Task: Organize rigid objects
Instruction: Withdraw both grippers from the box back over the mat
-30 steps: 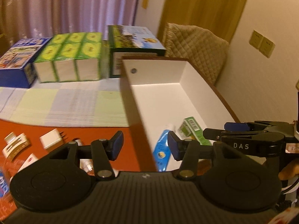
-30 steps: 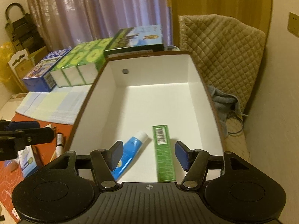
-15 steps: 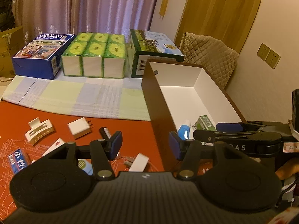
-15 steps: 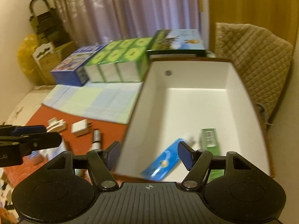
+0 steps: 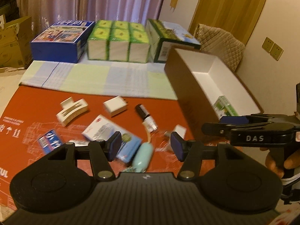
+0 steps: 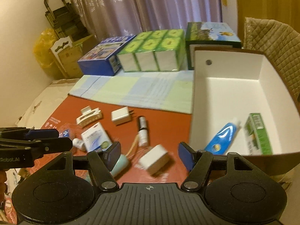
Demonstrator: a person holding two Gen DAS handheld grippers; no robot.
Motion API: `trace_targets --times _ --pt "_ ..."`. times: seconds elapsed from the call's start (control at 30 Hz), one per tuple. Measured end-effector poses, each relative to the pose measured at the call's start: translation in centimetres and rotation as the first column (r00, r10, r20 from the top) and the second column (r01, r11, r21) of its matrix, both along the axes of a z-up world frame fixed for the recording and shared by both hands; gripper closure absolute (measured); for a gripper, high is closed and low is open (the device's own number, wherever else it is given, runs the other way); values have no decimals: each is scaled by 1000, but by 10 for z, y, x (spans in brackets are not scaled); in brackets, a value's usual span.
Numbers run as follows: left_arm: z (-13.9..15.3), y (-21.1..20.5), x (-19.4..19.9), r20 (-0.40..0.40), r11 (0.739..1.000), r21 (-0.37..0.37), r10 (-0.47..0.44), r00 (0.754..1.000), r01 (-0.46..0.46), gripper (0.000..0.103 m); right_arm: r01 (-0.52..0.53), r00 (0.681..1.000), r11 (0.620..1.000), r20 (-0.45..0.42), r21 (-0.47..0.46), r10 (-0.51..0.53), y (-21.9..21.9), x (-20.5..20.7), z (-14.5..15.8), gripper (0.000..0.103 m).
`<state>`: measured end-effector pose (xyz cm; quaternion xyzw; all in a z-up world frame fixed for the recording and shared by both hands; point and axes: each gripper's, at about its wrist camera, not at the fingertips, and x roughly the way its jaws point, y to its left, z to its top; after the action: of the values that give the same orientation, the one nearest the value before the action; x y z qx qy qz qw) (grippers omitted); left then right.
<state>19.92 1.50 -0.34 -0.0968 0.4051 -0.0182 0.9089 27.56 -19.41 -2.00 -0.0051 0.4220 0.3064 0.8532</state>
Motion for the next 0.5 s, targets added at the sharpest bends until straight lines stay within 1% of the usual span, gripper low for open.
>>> trace_targets --times 0.23,0.33,0.5 --pt "-16 27 -17 -49 999 20 -25 998 26 50 11 998 1000 -62 19 -10 27 -24 -15 38" --pt "-24 36 -23 -72 999 37 -30 997 33 50 7 997 1000 -77 9 -7 37 -34 -23 38" --pt "-38 52 -31 -110 998 40 -39 993 44 50 -6 995 1000 -99 -9 5 52 -48 -37 38"
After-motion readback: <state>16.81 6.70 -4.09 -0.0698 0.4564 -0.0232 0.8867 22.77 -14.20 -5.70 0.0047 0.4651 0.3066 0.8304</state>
